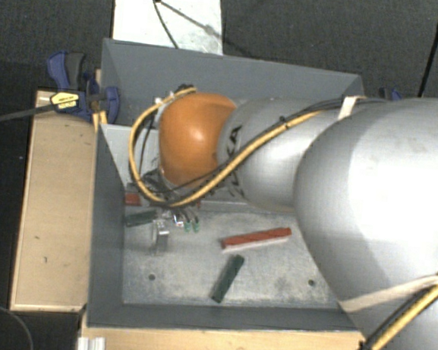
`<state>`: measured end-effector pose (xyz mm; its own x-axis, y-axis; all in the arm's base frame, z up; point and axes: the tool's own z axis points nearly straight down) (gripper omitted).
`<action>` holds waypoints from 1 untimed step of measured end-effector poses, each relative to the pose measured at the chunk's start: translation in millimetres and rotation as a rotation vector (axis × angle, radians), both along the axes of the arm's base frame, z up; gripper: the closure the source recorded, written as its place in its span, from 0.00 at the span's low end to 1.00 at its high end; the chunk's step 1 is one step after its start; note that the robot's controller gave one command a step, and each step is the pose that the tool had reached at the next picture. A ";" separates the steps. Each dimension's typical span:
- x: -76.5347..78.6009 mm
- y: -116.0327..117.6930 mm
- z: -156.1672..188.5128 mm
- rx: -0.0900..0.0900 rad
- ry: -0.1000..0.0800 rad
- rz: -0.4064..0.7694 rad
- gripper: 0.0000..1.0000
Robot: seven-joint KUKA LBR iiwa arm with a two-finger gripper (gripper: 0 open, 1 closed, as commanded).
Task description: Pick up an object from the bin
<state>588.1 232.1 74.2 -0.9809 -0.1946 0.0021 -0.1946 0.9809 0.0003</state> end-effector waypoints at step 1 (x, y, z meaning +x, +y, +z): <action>1.3 0.4 3.2 0.002 -0.004 -0.007 1.00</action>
Offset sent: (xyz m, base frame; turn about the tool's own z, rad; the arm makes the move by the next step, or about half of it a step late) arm 0.0000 0.0000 0.0000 0.0000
